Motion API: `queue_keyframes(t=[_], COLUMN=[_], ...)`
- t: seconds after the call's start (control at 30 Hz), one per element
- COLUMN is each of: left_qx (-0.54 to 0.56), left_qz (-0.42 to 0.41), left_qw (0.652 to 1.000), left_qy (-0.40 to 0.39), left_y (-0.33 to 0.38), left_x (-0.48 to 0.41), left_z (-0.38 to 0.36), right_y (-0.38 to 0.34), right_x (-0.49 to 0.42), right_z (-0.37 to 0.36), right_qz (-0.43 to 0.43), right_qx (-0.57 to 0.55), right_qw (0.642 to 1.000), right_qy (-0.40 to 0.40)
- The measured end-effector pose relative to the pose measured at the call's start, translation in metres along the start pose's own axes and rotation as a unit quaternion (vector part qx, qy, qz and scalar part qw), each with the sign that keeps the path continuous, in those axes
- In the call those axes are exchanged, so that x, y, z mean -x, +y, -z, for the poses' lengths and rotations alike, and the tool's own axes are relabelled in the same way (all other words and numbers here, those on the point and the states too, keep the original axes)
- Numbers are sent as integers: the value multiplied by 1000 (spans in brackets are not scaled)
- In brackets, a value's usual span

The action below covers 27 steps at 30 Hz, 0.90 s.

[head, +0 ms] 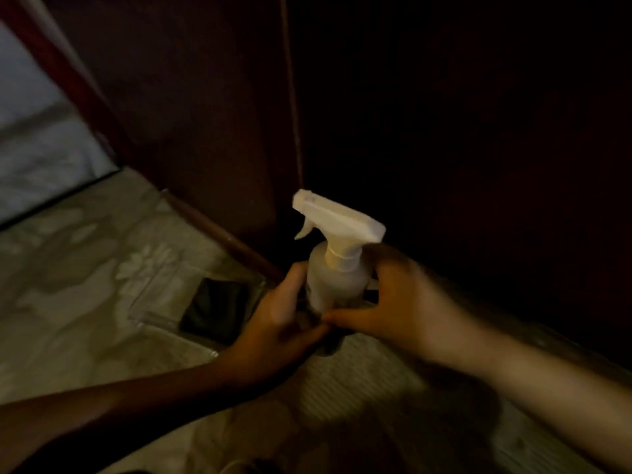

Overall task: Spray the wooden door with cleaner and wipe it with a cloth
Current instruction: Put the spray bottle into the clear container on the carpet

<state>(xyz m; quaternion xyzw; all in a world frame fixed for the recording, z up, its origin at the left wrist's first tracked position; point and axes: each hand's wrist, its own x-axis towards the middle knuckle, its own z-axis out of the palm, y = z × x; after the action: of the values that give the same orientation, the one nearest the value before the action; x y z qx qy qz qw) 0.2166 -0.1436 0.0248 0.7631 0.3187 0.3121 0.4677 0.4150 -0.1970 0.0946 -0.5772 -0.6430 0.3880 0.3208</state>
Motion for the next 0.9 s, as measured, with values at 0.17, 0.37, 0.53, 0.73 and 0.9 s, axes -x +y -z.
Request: queue_keyframes(t=[0.17, 0.37, 0.53, 0.73, 0.9], left_qx=[-33, 56, 59, 6, -252], left_qz=[52, 119, 158, 230, 316], left_qw=[996, 984, 984, 972, 912], left_qy=[69, 120, 58, 56, 67], left_y=[-53, -75, -100, -147, -226], left_x=[34, 39, 38, 24, 10], left_z=[28, 75, 94, 133, 170], right_y=[15, 4, -15, 8, 36], right_x=[-36, -109, -169, -202, -204], right_z=[-68, -127, -156, -160, -166], right_qz=[-20, 5, -9, -86, -116], right_qx=[-28, -58, -180, -125, -63], right_qw=[999, 998, 984, 987, 988], right_qy=[12, -13, -12, -49, -78])
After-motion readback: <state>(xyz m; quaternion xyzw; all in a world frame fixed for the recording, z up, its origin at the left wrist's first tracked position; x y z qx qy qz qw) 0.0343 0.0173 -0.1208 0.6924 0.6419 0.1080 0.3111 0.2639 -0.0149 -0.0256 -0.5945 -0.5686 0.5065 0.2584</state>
